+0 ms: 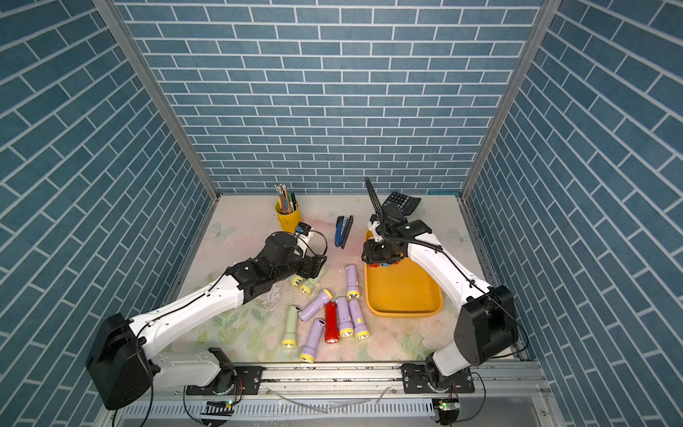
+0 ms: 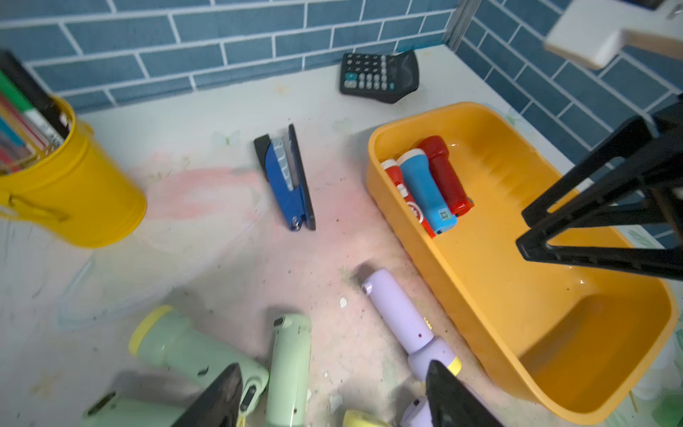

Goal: Put the flashlights into the storage boxes
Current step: Pick up the flashlight from the center of the board.

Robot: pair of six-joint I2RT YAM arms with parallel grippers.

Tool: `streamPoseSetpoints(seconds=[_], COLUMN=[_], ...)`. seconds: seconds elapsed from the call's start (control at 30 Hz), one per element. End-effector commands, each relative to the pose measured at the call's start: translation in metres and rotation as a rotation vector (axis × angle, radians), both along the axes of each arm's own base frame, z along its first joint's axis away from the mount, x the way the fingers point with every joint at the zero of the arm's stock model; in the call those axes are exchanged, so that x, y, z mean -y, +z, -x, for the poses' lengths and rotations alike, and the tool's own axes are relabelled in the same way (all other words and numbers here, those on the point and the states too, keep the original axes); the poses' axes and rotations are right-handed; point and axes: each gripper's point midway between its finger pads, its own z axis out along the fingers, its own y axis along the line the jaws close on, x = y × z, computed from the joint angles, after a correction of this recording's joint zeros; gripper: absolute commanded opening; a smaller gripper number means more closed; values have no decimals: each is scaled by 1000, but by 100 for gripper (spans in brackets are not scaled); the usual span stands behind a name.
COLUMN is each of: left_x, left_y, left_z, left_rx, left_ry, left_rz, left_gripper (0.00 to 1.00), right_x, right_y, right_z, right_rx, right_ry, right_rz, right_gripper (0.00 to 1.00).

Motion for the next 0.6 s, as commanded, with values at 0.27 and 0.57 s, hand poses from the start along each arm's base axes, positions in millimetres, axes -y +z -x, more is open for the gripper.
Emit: streamPoseSetpoints(seconds=[0.27, 0.57], left_x=[-88, -100], left_y=[-77, -115], left_z=[99, 137], left_rx=[-582, -805], left_ry=[361, 389], left_rz=[-120, -227], left_gripper=[78, 73], right_x=[-43, -49], right_y=[1, -6], right_z=[13, 19], right_rx=[77, 81], right_ry=[9, 26], right_rz=[-62, -66], right_gripper=[53, 53])
